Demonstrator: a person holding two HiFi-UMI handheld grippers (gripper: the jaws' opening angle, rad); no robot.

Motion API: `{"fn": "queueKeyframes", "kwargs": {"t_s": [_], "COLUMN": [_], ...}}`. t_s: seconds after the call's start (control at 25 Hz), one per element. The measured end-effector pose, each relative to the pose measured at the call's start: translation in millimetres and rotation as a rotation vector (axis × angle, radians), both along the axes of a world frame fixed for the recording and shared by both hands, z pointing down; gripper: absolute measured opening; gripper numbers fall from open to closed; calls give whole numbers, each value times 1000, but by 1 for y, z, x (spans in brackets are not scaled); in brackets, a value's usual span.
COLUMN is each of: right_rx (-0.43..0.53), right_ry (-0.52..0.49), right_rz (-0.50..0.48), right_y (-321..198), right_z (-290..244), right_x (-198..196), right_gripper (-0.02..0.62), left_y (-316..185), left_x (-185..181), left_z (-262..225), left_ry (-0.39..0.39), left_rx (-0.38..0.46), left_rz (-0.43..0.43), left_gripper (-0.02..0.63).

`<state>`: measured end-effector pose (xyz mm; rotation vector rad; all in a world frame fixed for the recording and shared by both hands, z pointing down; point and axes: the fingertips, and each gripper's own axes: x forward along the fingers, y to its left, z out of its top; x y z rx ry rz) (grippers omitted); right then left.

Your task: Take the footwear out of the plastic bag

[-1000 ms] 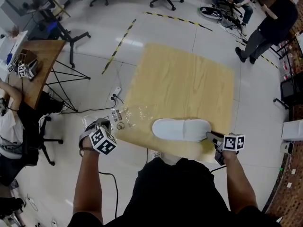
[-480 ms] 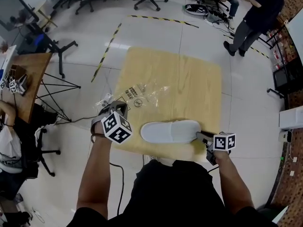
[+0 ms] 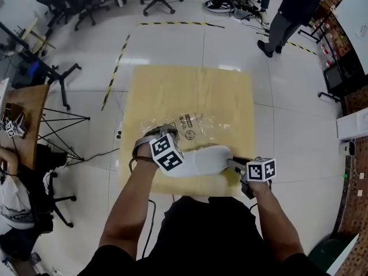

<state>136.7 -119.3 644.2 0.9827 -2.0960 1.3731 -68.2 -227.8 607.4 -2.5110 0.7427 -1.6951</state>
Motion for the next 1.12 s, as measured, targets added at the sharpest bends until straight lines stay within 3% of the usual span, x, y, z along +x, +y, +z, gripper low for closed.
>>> {"fn": "queueKeyframes", "kwargs": {"t_s": [0.36, 0.52, 0.64, 0.72, 0.8, 0.88, 0.96, 1.0, 1.04, 1.12], "right_rx": [-2, 65, 117, 154, 194, 250, 296, 302, 301, 284], "right_ry": [32, 81, 95, 68, -38, -212, -415, -514, -600, -691], "right_rz": [70, 124, 156, 181, 232, 297, 345, 354, 351, 306], "right_y": [4, 8, 25, 40, 57, 72, 83, 92, 102, 131], "right_z": [0, -12, -34, -53, -78, -110, -142, -156, -167, -181], "right_x": [17, 25, 32, 39, 48, 56, 59, 59, 57, 56], "right_gripper": [104, 166, 216, 218, 212, 113, 2, 2, 2, 1], "left_y": [-21, -33, -36, -28, -4, 33, 79, 106, 136, 199], "left_x": [55, 59, 54, 47, 40, 35, 33, 35, 40, 57], "left_z": [36, 43, 20, -6, -33, -62, -87, -95, -101, -108], "left_ry": [-8, 26, 112, 200, 333, 547, 811, 919, 988, 1013], "left_rx": [-29, 17, 68, 90, 79, 20, -84, -135, -167, -179], "left_rz": [69, 31, -40, -124, -247, -418, -609, -679, -721, -744], "left_gripper": [12, 62, 88, 87, 82, 58, 8, 8, 6, 6]}}
